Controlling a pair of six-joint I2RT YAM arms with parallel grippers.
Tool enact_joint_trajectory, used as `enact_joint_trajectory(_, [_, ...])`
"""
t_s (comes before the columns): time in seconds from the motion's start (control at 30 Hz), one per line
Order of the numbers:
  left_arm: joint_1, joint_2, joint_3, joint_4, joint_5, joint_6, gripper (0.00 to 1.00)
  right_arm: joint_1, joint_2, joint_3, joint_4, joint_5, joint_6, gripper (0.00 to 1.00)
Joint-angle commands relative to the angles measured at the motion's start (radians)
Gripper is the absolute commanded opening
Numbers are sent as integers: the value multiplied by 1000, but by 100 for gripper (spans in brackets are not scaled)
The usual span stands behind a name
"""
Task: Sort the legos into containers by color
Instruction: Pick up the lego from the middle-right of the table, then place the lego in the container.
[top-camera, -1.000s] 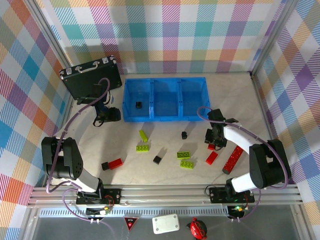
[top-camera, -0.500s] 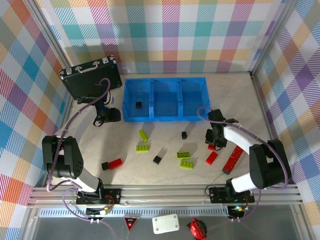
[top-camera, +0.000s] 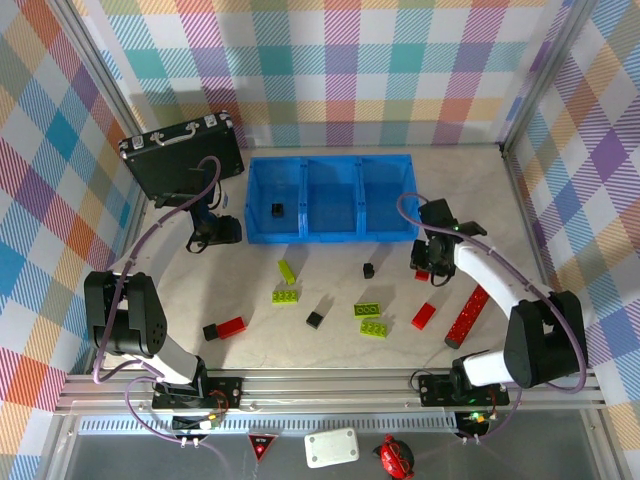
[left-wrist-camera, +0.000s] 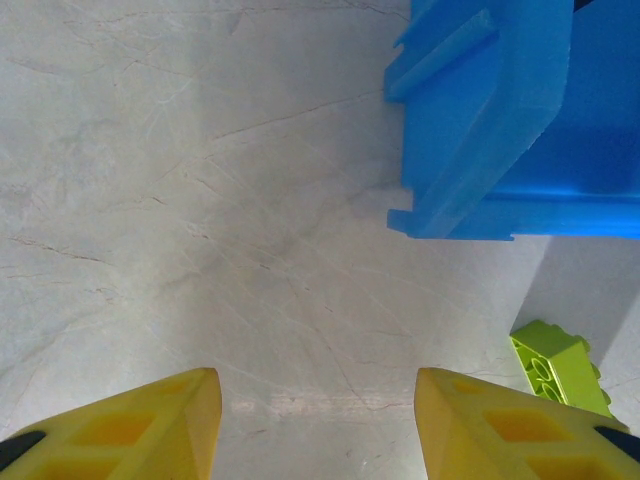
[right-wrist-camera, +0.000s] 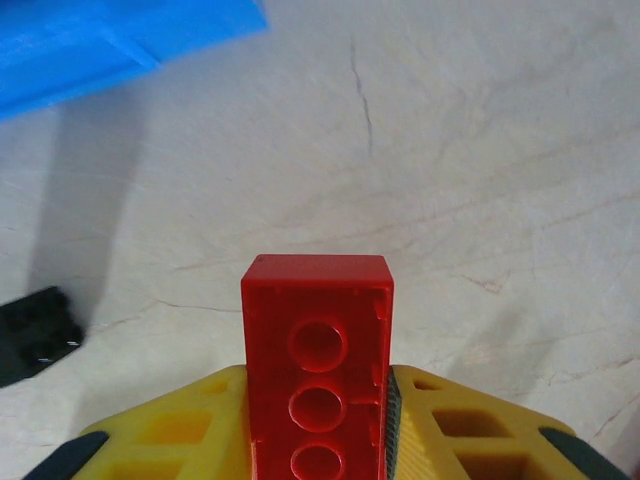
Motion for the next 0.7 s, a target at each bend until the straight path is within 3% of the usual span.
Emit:
enact_joint_trajectory(0.0, [17,-24,28,-19,-11,21,54,-6,4,86,-57,-31,-82,34])
enact_joint_trajectory(0.27, [25,-42,24,-14,-19,21,54,-7,133,292,-85,-106,-247,34])
enact_joint_trajectory(0.67, [26,-57,14,-8,-39,18,54,-6,486,682,-141,-147,-359,34])
